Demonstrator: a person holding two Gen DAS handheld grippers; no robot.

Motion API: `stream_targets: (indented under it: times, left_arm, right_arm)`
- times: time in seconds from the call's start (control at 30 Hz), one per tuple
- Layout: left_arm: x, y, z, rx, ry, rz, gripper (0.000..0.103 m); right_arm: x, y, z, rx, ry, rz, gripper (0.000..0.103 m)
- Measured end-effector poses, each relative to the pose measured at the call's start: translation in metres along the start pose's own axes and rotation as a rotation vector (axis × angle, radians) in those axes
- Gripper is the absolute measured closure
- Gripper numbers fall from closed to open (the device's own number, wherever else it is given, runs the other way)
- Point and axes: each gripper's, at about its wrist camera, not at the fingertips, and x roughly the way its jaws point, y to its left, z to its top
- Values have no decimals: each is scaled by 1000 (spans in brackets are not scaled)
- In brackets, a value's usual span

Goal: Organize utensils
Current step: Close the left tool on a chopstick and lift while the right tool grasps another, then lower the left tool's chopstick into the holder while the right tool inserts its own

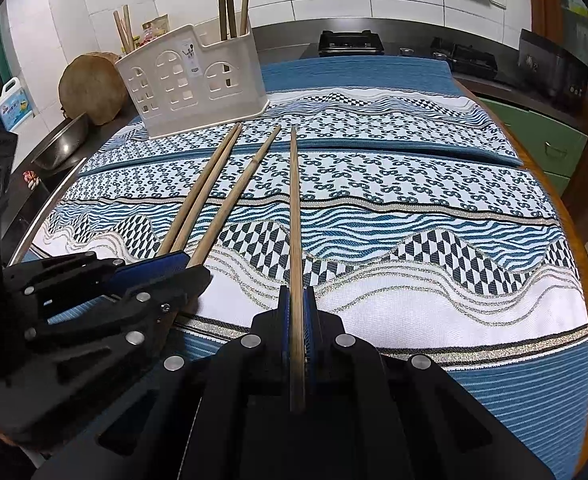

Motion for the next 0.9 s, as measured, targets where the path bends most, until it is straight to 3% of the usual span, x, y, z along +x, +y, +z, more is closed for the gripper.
stream_targets:
  times: [0.07, 0.23, 0.4, 0.57, 0.9]
  left_arm:
    - [-1, -3, 1, 7, 0, 13, 94]
    - [-10, 10, 5, -28, 8, -43, 95]
    - [-41, 30, 13, -46, -46, -82, 97]
    - [-78, 50, 33, -42, -151, -98, 97]
    - [-96, 93, 82, -81, -213, -123, 97]
  right_arm:
    - [0, 1, 1, 0, 0, -4, 97]
    - [-11, 4, 3, -18, -29, -25, 97]
    - [-45, 5, 17, -30, -109, -31, 97]
    - [-80, 9, 47, -57, -200, -29, 97]
    - [-123, 34, 131, -148, -288, 27, 96]
